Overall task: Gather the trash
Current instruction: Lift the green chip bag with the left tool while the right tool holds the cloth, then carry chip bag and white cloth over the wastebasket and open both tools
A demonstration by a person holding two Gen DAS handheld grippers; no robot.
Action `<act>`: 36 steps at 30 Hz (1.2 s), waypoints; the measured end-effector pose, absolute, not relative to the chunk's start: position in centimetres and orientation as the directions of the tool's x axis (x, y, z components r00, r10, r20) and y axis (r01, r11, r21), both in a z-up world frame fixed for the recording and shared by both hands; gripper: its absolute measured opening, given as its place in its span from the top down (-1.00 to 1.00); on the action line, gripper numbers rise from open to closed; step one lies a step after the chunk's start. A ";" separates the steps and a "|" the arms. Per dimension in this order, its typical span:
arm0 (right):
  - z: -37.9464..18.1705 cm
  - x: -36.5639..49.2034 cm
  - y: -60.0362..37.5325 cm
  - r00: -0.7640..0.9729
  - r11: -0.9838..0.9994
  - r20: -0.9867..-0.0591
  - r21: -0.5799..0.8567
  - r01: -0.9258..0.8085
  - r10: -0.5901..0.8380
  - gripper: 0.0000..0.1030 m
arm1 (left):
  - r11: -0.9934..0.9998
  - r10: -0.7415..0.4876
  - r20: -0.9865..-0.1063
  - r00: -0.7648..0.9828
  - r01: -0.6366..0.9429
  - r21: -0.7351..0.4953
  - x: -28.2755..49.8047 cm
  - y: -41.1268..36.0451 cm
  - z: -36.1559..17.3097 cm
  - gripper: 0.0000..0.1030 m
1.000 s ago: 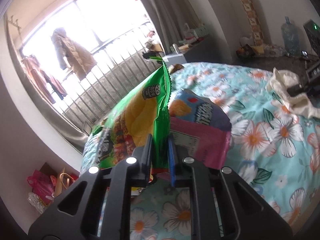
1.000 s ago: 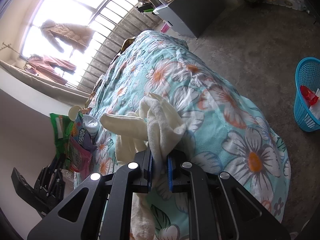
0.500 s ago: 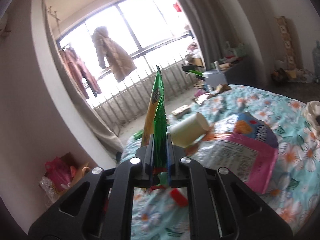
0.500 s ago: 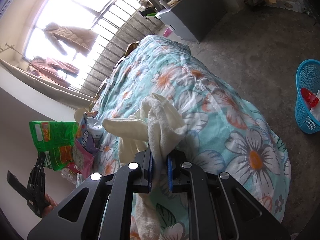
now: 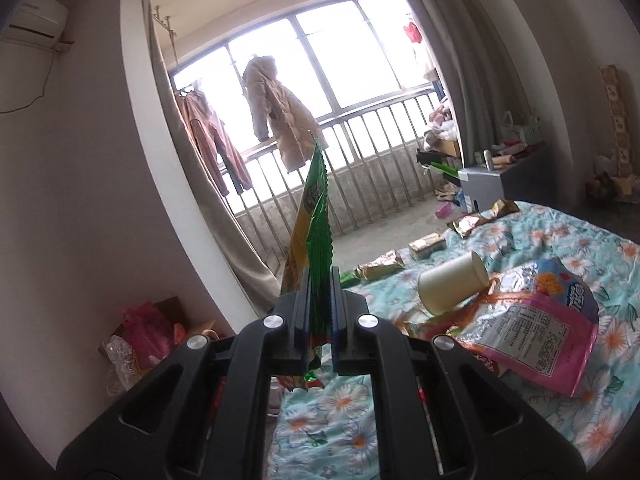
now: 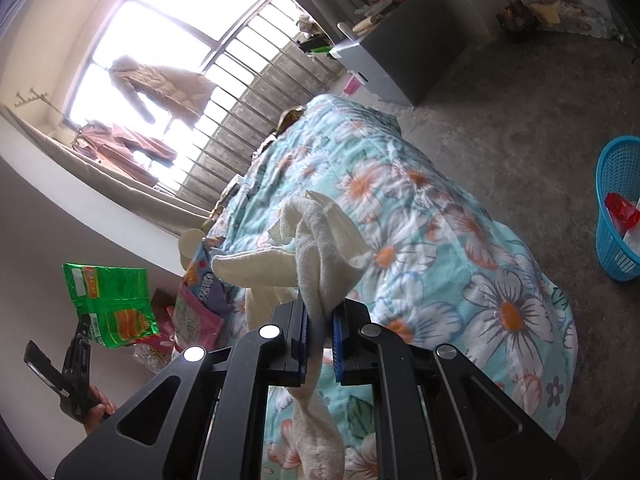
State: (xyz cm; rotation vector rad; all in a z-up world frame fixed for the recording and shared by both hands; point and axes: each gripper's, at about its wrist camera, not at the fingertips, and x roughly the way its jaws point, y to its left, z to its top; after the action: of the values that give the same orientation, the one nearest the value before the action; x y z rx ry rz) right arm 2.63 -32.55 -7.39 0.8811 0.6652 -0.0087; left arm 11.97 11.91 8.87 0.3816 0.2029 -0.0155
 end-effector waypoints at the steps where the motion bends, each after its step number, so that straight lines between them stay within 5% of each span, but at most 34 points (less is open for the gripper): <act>1: -7.2 2.6 -32.4 0.803 0.652 -0.539 0.709 0.268 0.255 0.82 | 0.930 0.022 -0.189 0.982 0.049 0.364 11.8 12.0 9.2 0.89; 11: -5.0 0.8 -32.0 0.841 0.661 -0.488 0.714 0.230 0.234 0.82 | 0.949 -0.063 -0.083 0.995 0.085 0.303 8.4 11.4 13.4 0.90; 24: -2.6 -4.0 -34.1 0.902 0.647 -0.401 0.733 0.211 0.160 0.82 | 0.910 -0.325 0.019 0.946 0.308 0.277 3.5 3.6 17.4 0.90; 36: -2.9 -10.6 -39.9 0.928 0.589 -0.372 0.747 0.309 -0.014 0.82 | 0.717 -0.664 -0.087 0.743 0.666 0.206 2.2 -10.5 16.3 0.90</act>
State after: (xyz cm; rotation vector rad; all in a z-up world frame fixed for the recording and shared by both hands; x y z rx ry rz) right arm -10.58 -39.86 -2.93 0.9268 0.3460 -0.1923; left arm 2.24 -10.53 16.25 0.2305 0.0066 -0.7357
